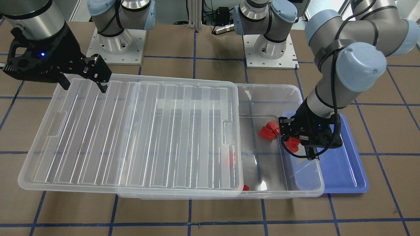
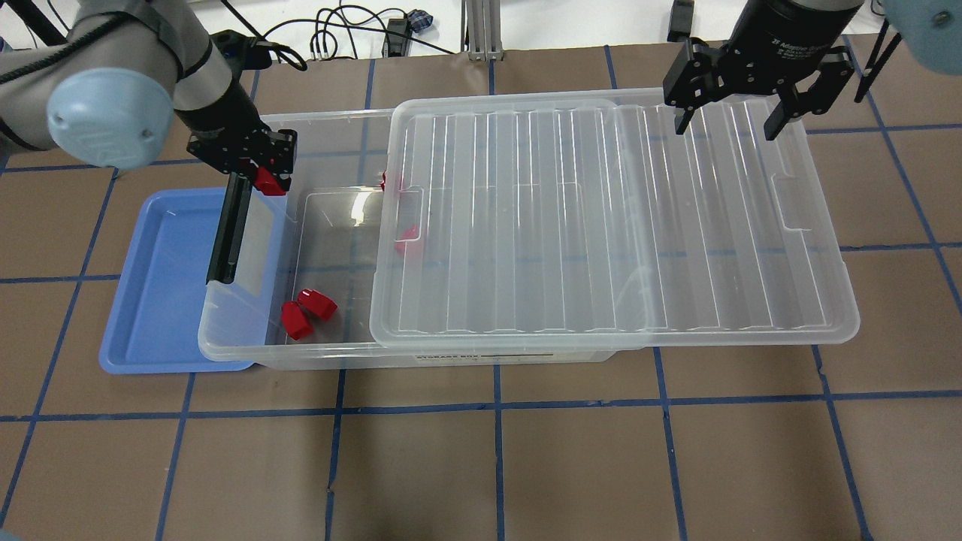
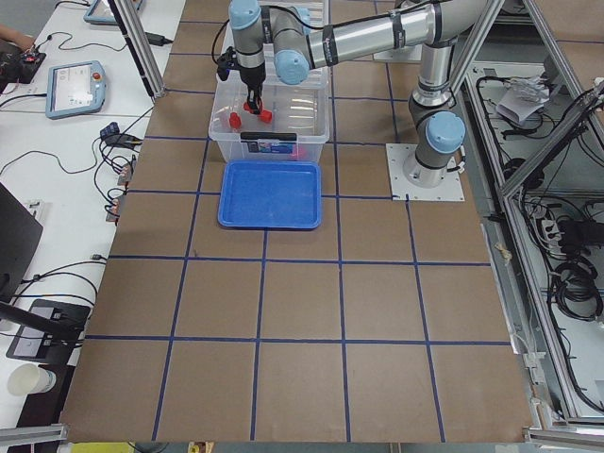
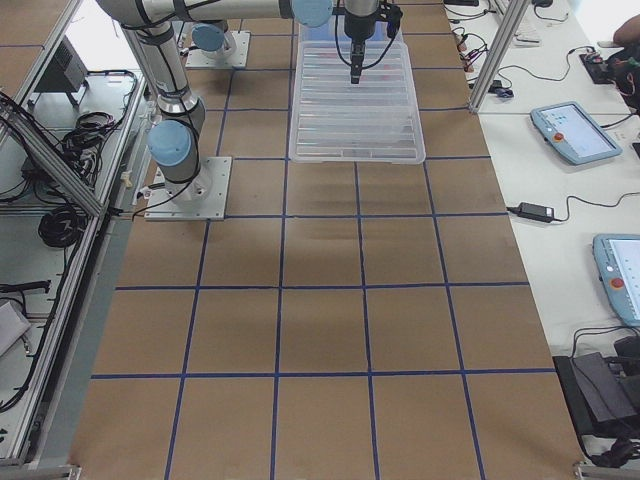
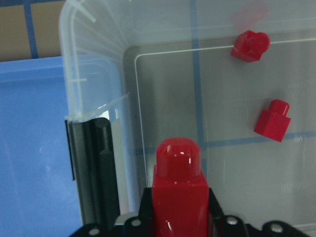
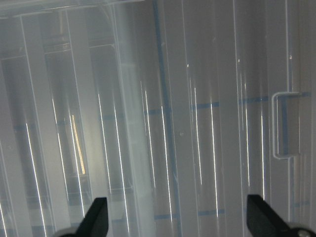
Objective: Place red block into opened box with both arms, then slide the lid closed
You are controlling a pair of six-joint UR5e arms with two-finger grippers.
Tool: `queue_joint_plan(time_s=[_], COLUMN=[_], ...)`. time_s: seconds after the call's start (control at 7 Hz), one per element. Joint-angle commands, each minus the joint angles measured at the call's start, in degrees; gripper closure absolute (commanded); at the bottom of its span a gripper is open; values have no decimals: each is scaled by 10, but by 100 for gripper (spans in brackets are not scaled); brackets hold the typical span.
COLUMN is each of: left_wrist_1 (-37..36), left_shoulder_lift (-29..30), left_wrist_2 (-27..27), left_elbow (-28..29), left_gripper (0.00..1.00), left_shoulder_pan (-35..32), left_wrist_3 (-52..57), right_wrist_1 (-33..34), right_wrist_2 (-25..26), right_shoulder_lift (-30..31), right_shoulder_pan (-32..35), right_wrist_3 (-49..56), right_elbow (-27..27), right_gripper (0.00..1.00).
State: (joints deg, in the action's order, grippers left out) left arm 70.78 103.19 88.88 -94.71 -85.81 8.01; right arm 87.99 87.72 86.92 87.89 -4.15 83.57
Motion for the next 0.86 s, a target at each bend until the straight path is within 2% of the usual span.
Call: queue_joint_plan(time_s=[0.0, 0.14, 0.57, 0.71], left_wrist_1=[-158, -213, -224, -225], left_shoulder_lift=[9, 17, 30, 31], left_wrist_2=[1, 1, -3, -4], left_elbow=[-100, -131, -162, -171], left_gripper=[100, 100, 100, 64], left_shoulder_pan=[-27, -27, -26, -24], left_wrist_3=[-41, -45, -52, -49], right_wrist_1=[0, 0, -1, -1], right_wrist_2=[-4, -4, -4, -4], right_shoulder_lift=[-1, -2, -1, -1], right_shoulder_pan=[0, 0, -1, -1], right_wrist_3=[-1, -2, -2, 0], right_elbow=[0, -1, -1, 0], right_gripper=[0, 0, 0, 0])
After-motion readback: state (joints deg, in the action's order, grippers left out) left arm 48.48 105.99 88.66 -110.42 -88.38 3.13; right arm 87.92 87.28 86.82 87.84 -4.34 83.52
